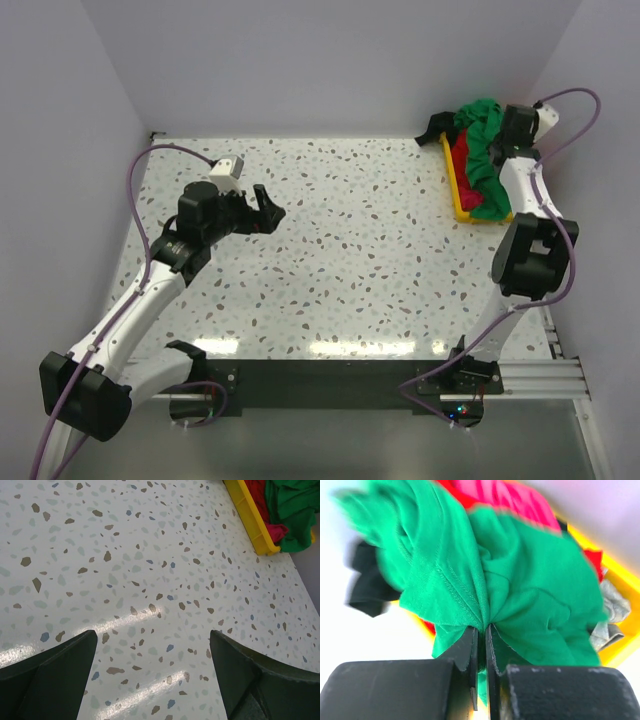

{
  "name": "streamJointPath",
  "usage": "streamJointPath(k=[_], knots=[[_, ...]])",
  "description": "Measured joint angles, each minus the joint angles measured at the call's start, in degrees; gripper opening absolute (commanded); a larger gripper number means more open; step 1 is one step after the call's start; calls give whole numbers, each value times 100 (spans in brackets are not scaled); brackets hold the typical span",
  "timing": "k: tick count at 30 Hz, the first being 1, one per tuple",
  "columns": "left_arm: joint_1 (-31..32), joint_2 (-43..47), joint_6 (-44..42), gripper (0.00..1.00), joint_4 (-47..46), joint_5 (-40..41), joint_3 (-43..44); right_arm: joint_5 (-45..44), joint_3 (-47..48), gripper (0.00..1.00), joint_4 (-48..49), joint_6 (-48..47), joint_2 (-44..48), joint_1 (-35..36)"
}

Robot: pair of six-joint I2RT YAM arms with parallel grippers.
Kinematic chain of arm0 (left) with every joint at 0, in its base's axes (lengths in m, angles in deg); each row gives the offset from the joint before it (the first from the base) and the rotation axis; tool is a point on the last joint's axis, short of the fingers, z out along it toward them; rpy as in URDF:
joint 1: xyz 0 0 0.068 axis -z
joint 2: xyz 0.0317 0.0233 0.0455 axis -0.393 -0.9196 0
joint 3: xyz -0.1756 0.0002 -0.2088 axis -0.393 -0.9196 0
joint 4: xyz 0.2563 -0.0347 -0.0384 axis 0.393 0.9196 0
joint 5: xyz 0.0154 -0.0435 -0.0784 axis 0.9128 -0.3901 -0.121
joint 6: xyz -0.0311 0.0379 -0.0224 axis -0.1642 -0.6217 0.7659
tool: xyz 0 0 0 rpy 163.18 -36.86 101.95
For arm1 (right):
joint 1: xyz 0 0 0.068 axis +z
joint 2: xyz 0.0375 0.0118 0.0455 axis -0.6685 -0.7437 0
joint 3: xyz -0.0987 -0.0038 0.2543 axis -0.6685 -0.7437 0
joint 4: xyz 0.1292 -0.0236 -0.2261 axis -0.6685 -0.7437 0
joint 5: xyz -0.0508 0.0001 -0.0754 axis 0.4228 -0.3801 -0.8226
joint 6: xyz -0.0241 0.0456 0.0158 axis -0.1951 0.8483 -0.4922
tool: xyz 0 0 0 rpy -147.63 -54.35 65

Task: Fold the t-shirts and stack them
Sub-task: Grab the tshirt from the pile

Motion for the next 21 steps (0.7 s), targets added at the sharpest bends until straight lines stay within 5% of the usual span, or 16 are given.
streamJointPath(k=[8, 21], knots=[[-33, 0, 2, 100, 0, -66, 0, 483, -181, 0, 216, 4, 1189, 28], [-35, -44, 4, 100, -2, -118, 9, 1067, -92, 0, 214, -55, 1867, 437]])
